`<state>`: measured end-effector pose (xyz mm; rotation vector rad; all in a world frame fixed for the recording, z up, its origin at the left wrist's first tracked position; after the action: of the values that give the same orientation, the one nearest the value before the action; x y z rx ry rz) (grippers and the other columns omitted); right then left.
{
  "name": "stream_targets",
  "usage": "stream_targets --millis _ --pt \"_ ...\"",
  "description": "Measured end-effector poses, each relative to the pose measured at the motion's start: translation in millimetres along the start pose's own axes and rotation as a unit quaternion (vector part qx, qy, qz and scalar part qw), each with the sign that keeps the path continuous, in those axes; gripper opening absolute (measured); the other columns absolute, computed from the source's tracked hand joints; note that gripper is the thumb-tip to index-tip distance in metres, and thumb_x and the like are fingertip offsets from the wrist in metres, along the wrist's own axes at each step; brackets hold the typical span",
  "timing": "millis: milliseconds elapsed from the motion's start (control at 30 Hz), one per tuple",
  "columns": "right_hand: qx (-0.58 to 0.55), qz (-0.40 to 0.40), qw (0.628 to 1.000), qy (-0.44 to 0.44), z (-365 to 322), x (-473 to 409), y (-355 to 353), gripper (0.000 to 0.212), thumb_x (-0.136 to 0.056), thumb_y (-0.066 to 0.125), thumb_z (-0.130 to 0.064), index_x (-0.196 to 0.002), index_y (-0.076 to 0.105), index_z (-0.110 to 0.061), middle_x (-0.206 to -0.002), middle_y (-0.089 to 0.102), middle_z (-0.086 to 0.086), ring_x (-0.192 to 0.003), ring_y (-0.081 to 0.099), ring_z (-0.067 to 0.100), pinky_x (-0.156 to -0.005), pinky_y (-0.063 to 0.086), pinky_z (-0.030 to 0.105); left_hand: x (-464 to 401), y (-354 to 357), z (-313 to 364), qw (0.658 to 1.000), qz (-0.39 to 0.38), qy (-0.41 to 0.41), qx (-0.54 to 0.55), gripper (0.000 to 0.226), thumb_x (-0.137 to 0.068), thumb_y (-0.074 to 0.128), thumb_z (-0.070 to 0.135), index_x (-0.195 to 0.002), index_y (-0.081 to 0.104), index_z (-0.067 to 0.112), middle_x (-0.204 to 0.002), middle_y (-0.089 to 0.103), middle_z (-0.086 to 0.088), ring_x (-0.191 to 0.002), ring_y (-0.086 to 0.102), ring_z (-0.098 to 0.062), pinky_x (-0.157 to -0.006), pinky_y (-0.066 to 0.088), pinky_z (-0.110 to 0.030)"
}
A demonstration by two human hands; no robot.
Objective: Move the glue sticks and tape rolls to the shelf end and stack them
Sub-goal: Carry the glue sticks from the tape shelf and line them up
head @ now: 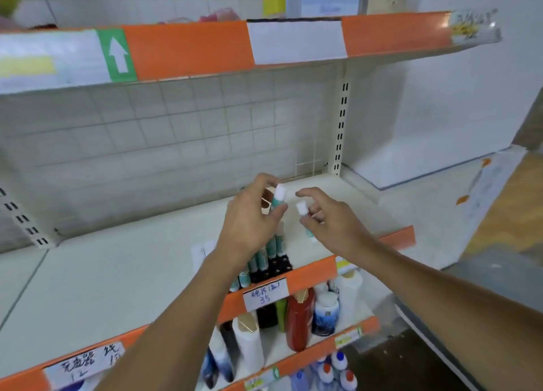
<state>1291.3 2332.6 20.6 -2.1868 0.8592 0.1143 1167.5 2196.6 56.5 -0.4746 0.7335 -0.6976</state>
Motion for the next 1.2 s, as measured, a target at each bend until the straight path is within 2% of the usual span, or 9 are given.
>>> stream_targets --millis 267,467,633,767,833,900,1000,1133,1200 --pt "-0.069 0.009 0.997 -0.032 -8.1 12.4 25.0 0.034 -0.094 0.066 -0.022 -0.126 0.053 -0.027 -0.096 0.063 -0.008 -0.087 0.065 0.001 -0.076 0.054 0.017 17.8 -13.8 4.3 0.999 0.034 -0.004 0.011 0.033 -0.090 0.066 0.028 -0.116 0.049 0.039 -0.086 0.068 0.010 -0.089 0.064 0.000 -0.080 0.054 -0.032" --pt "-0.113 0.057 0.991 -0.040 -9.0 26.3 36.6 0.033 -0.090 0.073 -0.023 -0.116 0.053 -0.025 -0.094 0.070 -0.007 -0.087 0.068 0.001 -0.077 0.058 0.026 33.4 -15.7 -6.6 0.999 0.045 -0.024 0.004 0.030 -0.089 0.069 0.033 -0.112 0.050 0.040 -0.090 0.068 0.014 -0.090 0.063 0.004 -0.073 0.047 -0.011" --pt "-0.132 0.077 0.988 -0.013 -3.9 37.9 40.0 0.034 -0.087 0.077 -0.020 -0.112 0.054 -0.025 -0.092 0.068 -0.011 -0.086 0.067 -0.002 -0.076 0.057 0.022 41.6 -12.5 -14.4 0.996 -0.009 0.003 -0.089 0.026 -0.092 0.065 0.040 -0.109 0.046 0.039 -0.091 0.070 0.012 -0.057 0.055 -0.003 -0.062 0.050 -0.029" --pt "-0.127 0.082 0.988 -0.009 -0.5 42.5 43.2 0.034 -0.085 0.078 -0.018 -0.111 0.056 -0.023 -0.093 0.070 -0.009 -0.087 0.068 0.000 -0.078 0.058 0.026 41.3 -0.2 -17.7 0.990 -0.012 0.037 -0.137 0.026 -0.092 0.065 0.036 -0.110 0.045 0.036 -0.069 0.065 0.007 -0.062 0.054 -0.011 -0.058 0.050 -0.036" --pt "-0.131 0.086 0.988 -0.009 -2.1 41.7 44.4 0.031 -0.085 0.077 -0.016 -0.110 0.059 -0.020 -0.093 0.070 -0.008 -0.087 0.068 0.001 -0.079 0.058 0.027 42.8 5.1 -20.3 0.989 0.012 0.034 -0.141 0.028 -0.092 0.064 0.035 -0.113 0.046 0.036 -0.071 0.065 0.007 -0.073 0.058 -0.017 -0.063 0.051 -0.036" --pt "-0.137 0.088 0.987 -0.012 -4.2 39.9 45.5 0.028 -0.086 0.076 -0.013 -0.109 0.060 -0.017 -0.094 0.071 -0.006 -0.088 0.068 0.001 -0.080 0.058 0.028 44.5 9.3 -20.9 0.984 0.050 0.045 -0.164 0.029 -0.091 0.065 0.033 -0.113 0.047 0.035 -0.074 0.066 0.007 -0.085 0.059 -0.020 -0.079 0.051 -0.033" --pt "-0.130 0.089 0.987 -0.017 -5.1 37.8 48.9 0.026 -0.087 0.074 -0.010 -0.109 0.059 -0.013 -0.096 0.072 -0.004 -0.089 0.068 0.001 -0.080 0.058 0.027 48.9 14.7 -20.1 0.972 0.091 0.076 -0.203 0.028 -0.089 0.070 0.027 -0.108 0.050 0.031 -0.064 0.063 0.010 -0.074 0.059 -0.014 -0.102 0.040 -0.029" --pt "-0.117 0.096 0.988 -0.024 -3.5 37.2 52.8 0.024 -0.088 0.072 -0.006 -0.108 0.059 -0.009 -0.098 0.072 0.001 -0.090 0.068 -0.001 -0.080 0.058 0.024 55.5 19.6 -25.3 0.967 0.115 0.085 -0.210 0.026 -0.085 0.074 0.020 -0.103 0.057 0.026 -0.071 0.065 0.012 -0.073 0.062 -0.012 -0.107 0.036 -0.029" --pt "-0.107 0.092 0.990 -0.026 -2.3 36.8 54.3 0.024 -0.089 0.072 -0.008 -0.109 0.059 -0.010 -0.100 0.072 0.002 -0.092 0.068 0.002 -0.081 0.058 0.025 58.8 22.2 -29.6 0.966 0.122 0.089 -0.211 0.025 -0.082 0.077 0.019 -0.101 0.062 0.025 -0.093 0.071 0.010 -0.087 0.063 -0.013 -0.102 0.043 -0.034"
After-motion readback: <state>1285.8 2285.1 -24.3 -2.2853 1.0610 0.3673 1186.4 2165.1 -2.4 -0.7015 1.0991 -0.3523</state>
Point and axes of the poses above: each hand's wrist, its own x-axis away from the middle knuckle, its own y-axis out of the palm, z = x × y, the point moved 1 cm from there along -x, towards the middle knuckle
